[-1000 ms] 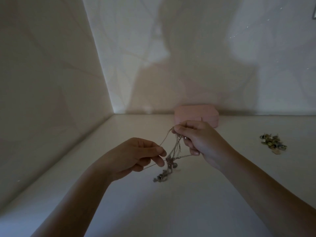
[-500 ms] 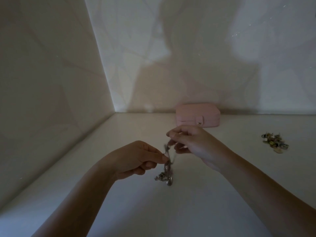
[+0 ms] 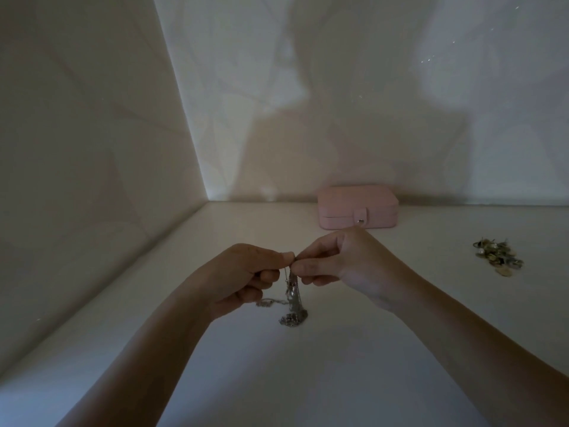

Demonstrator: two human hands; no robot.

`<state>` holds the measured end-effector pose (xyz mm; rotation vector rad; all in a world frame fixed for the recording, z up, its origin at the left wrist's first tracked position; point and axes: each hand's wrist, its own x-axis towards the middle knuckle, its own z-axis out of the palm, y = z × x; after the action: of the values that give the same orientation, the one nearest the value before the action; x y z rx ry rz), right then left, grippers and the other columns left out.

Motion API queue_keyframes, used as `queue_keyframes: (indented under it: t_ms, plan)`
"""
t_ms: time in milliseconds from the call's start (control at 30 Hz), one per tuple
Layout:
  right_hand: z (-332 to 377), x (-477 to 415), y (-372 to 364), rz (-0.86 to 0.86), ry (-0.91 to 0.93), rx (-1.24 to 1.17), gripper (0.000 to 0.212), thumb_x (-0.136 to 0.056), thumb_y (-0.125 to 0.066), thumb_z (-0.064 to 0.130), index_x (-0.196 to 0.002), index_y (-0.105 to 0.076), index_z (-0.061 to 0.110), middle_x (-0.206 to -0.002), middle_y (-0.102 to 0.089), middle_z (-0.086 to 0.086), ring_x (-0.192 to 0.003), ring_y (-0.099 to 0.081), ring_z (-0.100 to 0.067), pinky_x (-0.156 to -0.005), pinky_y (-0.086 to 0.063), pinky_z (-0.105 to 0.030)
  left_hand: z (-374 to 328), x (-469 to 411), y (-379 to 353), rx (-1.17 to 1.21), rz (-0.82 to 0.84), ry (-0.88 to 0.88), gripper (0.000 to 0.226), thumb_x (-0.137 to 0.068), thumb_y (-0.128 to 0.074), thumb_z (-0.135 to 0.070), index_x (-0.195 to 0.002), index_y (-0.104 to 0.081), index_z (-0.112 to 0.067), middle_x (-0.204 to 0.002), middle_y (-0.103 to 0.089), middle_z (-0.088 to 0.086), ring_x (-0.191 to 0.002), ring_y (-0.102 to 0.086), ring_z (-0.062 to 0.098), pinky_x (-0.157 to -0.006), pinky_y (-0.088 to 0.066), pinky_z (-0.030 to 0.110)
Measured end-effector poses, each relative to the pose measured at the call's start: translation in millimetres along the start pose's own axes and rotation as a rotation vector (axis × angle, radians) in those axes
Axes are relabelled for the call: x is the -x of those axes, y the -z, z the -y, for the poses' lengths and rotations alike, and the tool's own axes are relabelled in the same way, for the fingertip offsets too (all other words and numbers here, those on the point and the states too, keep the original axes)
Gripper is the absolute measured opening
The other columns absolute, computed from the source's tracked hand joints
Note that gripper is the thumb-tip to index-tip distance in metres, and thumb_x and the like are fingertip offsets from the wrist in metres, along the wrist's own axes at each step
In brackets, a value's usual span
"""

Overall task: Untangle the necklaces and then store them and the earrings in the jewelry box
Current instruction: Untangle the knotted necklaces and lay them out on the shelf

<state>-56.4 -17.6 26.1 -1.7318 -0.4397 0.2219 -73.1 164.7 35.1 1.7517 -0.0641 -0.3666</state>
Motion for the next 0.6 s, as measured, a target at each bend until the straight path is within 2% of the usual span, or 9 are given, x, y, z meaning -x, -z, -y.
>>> queue_keyframes:
  t_ms: [100, 167, 233, 333, 433, 533, 600]
  plan:
    - [0.2, -0.3, 0.9, -0.015, -0.012, -0.018, 0.009, -0.071, -0.081, 0.009, -0.074, -0.073, 0.012, -0.068, -0.07, -0.003, -0.062, -0.064, -0.007, -0.057, -0.049, -0.015, -0.8, 0.9, -0.6, -0.022, 0.002, -0.034, 0.02, -0.076, -0.067, -0.026, -0.057, -0.064, -0.019, -0.05, -0.033, -0.008, -0.041, -0.023, 0.004, -0.036, -0.02, 0.013]
    - [0.9, -0.1, 1.9, 0.004, -0.026, -0.009, 0.01, -0.072, -0.08, 0.008, -0.073, -0.072, 0.012, -0.067, -0.069, -0.001, -0.063, -0.063, -0.007, -0.056, -0.048, -0.016, 0.4, 0.5, -0.4, -0.037, 0.007, -0.039, 0.029, -0.081, -0.065, -0.024, -0.052, -0.067, -0.02, -0.05, -0.034, -0.008, -0.041, -0.024, 0.004, -0.037, -0.019, 0.013]
    - [1.3, -0.2, 2.7, 0.034, -0.051, -0.032, 0.01, -0.074, -0.079, 0.007, -0.073, -0.07, 0.012, -0.068, -0.068, -0.002, -0.065, -0.063, -0.008, -0.058, -0.048, -0.016, 0.2, 1.3, -0.3, -0.042, 0.017, -0.036, 0.028, -0.079, -0.066, -0.026, -0.051, -0.068, -0.021, -0.049, -0.035, -0.008, -0.041, -0.024, 0.003, -0.038, -0.019, 0.013]
    - [0.7, -2.6, 4.7, 0.09, -0.116, -0.194, 0.009, -0.072, -0.075, 0.004, -0.074, -0.068, 0.01, -0.07, -0.067, -0.004, -0.066, -0.064, -0.011, -0.06, -0.051, -0.018, -1.8, 3.5, 0.2, -0.047, 0.03, -0.053, 0.015, -0.069, -0.069, -0.033, -0.066, -0.073, -0.018, -0.051, -0.036, -0.008, -0.042, -0.025, 0.004, -0.038, -0.021, 0.013]
    - [0.2, -5.1, 7.9, 0.141, -0.167, -0.34, 0.01, -0.064, -0.073, 0.011, -0.073, -0.068, 0.008, -0.071, -0.067, -0.005, -0.065, -0.065, -0.012, -0.059, -0.053, -0.019, -1.6, 3.2, 0.4, -0.097, 0.005, -0.094, 0.021, -0.063, -0.074, -0.034, -0.075, -0.076, -0.018, -0.052, -0.035, -0.007, -0.045, -0.026, 0.004, -0.041, -0.021, 0.013]
    - [-1.7, -7.0, 8.3, 0.154, -0.182, -0.362, 0.008, -0.067, -0.071, 0.01, -0.074, -0.069, 0.007, -0.079, -0.066, -0.011, -0.064, -0.063, -0.012, -0.057, -0.053, -0.018, -1.2, 2.2, -3.1, -0.189, -0.087, -0.147, 0.006, -0.073, -0.075, -0.023, -0.073, -0.074, -0.017, -0.046, -0.041, -0.009, -0.044, -0.029, 0.005, -0.044, -0.023, 0.015]
    - [-2.5, -7.7, 7.1, 0.158, -0.191, -0.363, 0.002, -0.077, -0.067, 0.006, -0.076, -0.068, 0.004, -0.075, -0.066, -0.011, -0.061, -0.061, -0.011, -0.056, -0.053, -0.018, 0.9, 0.0, -3.9, -0.264, -0.156, -0.167, 0.007, -0.077, -0.075, -0.02, -0.073, -0.073, -0.015, -0.044, -0.045, -0.009, -0.042, -0.03, 0.005, -0.043, -0.024, 0.016]
